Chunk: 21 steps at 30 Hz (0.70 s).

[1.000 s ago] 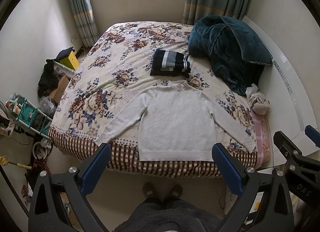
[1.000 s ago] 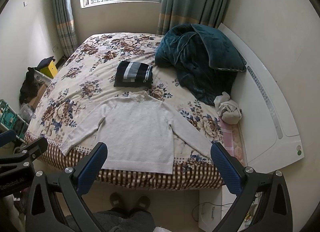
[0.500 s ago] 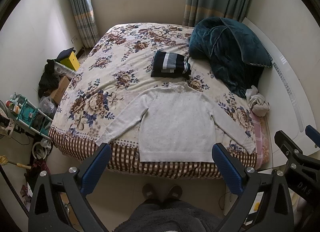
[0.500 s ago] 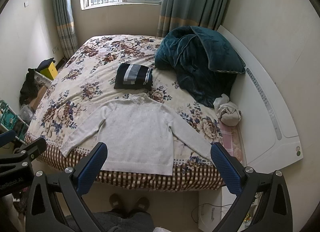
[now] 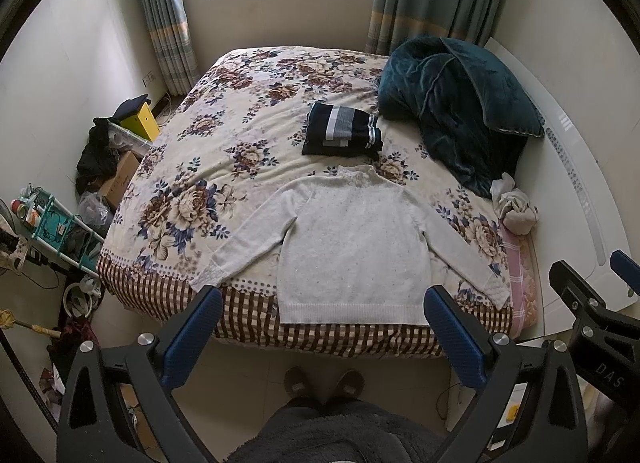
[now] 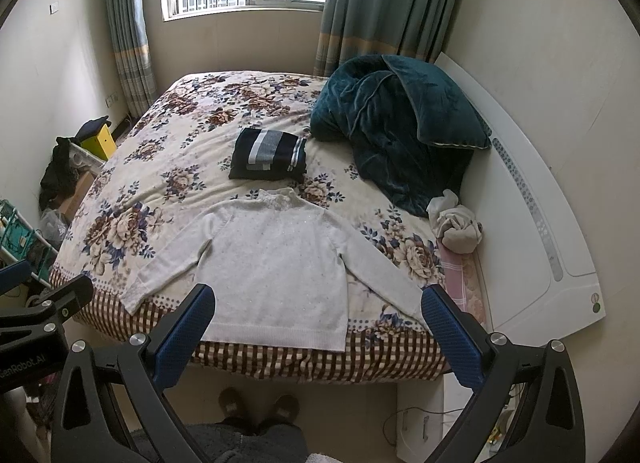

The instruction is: Fold small clothes

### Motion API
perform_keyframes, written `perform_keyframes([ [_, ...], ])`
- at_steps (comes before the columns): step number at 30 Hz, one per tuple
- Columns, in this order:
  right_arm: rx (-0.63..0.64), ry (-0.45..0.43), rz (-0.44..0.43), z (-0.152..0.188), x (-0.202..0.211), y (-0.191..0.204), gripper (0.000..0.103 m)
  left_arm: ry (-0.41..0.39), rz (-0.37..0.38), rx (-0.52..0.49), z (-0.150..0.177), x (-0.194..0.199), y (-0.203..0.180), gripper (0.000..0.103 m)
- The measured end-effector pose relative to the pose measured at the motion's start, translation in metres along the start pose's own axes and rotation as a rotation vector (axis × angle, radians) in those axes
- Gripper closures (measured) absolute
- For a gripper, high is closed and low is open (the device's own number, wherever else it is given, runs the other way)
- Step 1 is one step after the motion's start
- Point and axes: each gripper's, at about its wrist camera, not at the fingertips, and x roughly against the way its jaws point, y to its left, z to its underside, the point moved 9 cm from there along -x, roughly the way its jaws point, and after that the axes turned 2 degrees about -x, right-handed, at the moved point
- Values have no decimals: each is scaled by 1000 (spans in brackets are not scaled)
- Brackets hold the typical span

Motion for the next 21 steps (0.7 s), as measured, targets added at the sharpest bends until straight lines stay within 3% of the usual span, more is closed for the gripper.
perform_keyframes([
  [21, 3, -7, 2, 1, 0, 1, 0, -5, 5, 3, -7, 1, 0, 0],
])
